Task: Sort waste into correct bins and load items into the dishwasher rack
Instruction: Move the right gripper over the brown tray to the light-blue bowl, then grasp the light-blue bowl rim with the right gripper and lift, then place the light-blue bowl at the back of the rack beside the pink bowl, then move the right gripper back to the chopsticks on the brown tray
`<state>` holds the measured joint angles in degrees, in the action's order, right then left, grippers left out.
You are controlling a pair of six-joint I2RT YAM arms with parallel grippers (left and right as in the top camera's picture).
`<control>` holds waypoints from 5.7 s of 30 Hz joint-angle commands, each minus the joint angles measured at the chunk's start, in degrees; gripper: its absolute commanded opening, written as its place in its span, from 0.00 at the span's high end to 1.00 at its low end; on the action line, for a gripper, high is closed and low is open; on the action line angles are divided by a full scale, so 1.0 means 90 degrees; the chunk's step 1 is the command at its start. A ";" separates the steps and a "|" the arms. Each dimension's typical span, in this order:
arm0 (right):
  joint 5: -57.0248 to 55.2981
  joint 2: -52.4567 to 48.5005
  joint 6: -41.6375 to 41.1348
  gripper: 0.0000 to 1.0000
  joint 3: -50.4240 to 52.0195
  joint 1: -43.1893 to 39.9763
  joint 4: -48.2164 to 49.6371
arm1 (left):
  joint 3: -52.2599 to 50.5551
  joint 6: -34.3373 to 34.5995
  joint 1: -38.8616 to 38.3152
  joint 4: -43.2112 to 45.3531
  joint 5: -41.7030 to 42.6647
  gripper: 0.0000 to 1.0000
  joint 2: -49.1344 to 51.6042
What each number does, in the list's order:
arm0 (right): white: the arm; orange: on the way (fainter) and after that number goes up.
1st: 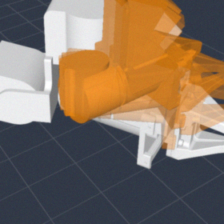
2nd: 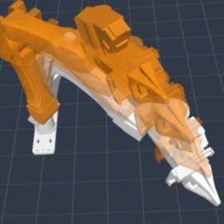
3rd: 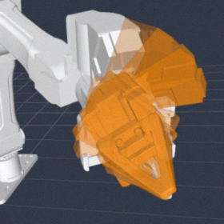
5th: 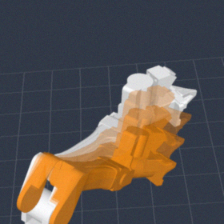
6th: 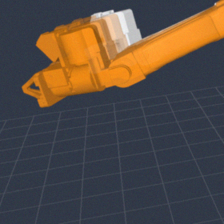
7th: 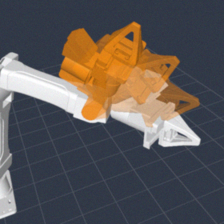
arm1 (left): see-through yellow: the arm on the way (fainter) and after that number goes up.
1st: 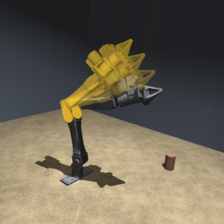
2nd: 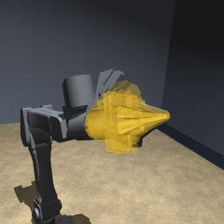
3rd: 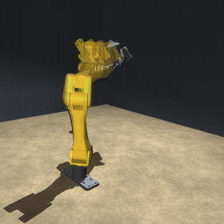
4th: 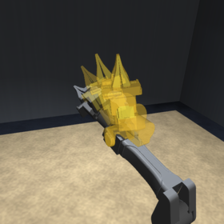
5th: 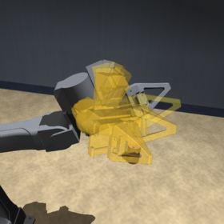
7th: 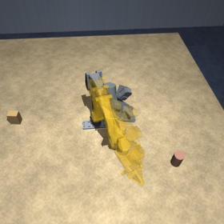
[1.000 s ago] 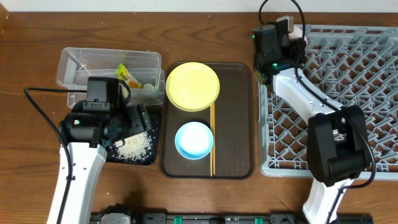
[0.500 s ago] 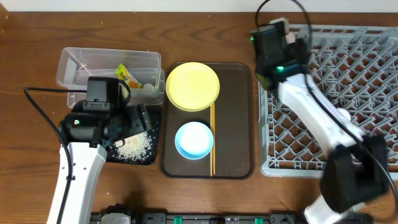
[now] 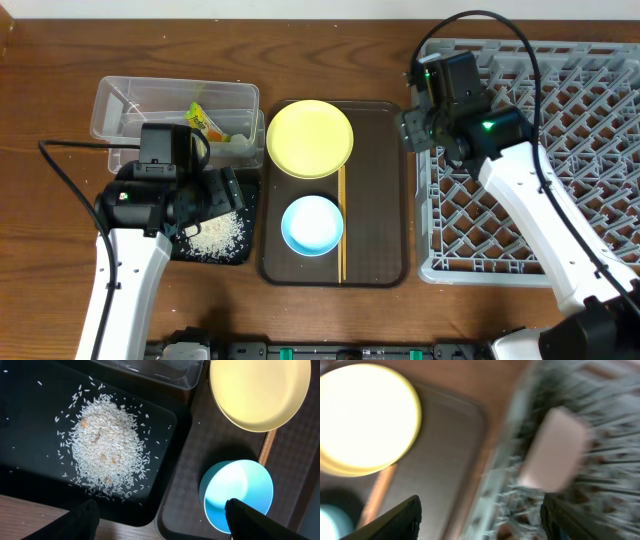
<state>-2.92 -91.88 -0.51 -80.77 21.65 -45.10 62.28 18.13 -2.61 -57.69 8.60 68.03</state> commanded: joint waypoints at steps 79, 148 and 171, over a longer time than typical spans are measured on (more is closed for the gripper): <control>-0.7074 -0.3077 0.1083 0.99 -0.1039 -0.1831 0.3361 | -0.0019 0.0425 0.0034 -0.0393 -0.1032 0.17 0.0015; 0.0199 -0.2093 -0.3206 0.51 0.1746 0.2217 0.0323 | -0.0019 0.0423 0.0034 -0.0425 -0.1030 0.12 0.0015; -0.0811 -0.1309 -0.3082 0.45 0.0986 0.1962 -0.0325 | -0.0019 0.0420 0.0034 -0.0423 -0.1030 0.12 0.0015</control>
<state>-7.60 -104.77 -28.05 -71.20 40.71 -47.97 62.26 21.21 -2.61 -61.34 -0.01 68.05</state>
